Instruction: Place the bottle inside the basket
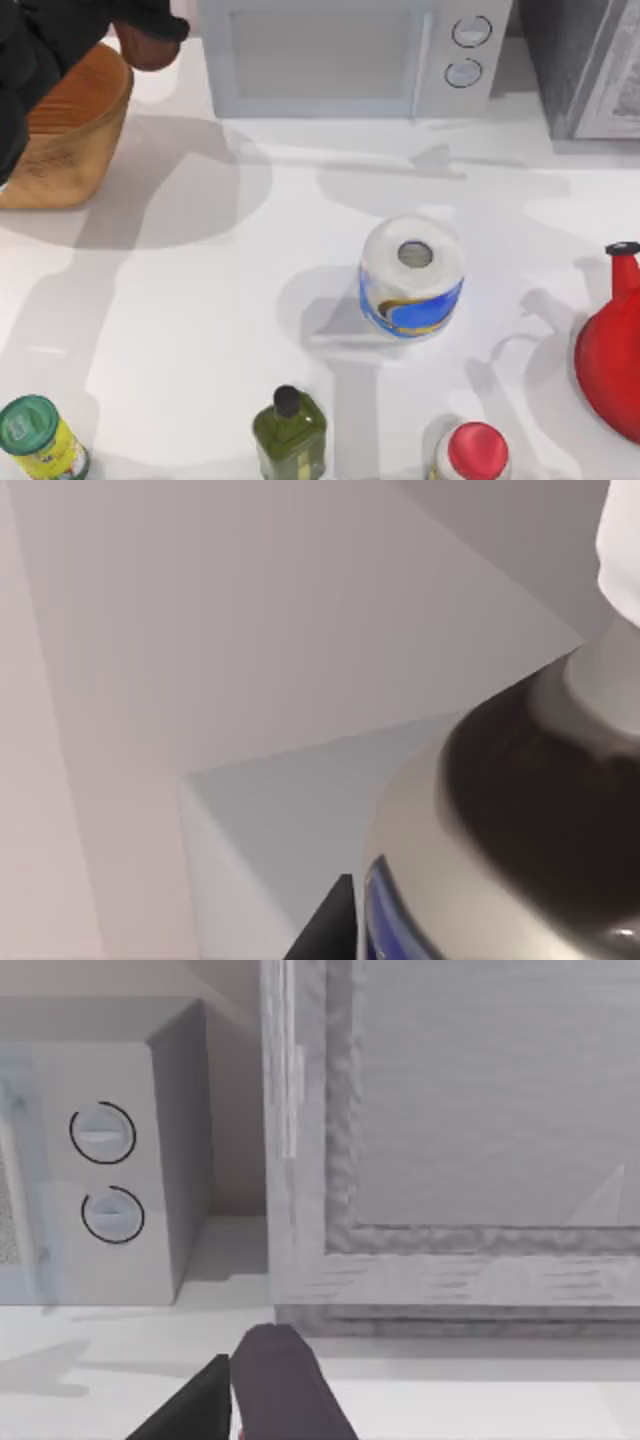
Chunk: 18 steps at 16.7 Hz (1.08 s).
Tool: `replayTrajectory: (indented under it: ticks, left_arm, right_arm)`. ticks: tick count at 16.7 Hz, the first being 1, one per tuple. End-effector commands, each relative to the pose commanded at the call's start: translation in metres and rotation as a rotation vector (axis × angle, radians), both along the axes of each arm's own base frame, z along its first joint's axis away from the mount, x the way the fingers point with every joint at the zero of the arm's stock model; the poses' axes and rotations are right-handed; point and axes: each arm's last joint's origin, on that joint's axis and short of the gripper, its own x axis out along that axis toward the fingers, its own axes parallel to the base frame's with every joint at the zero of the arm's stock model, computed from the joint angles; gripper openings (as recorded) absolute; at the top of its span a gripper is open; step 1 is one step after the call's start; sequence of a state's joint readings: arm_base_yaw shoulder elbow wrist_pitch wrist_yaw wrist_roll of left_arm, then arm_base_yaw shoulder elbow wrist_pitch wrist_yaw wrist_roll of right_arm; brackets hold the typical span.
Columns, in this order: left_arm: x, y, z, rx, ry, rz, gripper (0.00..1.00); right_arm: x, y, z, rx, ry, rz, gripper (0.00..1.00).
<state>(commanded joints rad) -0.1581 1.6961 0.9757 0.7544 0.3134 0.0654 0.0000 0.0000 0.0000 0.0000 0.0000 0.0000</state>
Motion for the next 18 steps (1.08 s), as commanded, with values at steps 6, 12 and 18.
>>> replayTrajectory:
  ticks: [6,12,18]
  left_arm:
    - [-0.024,0.082,0.071,-0.004,0.106,0.362,0.00]
    - [-0.040,0.100,0.080,-0.025,0.148,0.464,0.00]
    - [-0.025,0.100,0.066,-0.023,0.152,0.460,0.00]
  right_arm:
    - [0.000,0.000,0.000,0.000,0.000,0.000,1.00]
    - [0.000,0.000,0.000,0.000,0.000,0.000,1.00]
    - [0.000,0.000,0.000,0.000,0.000,0.000,1.00]
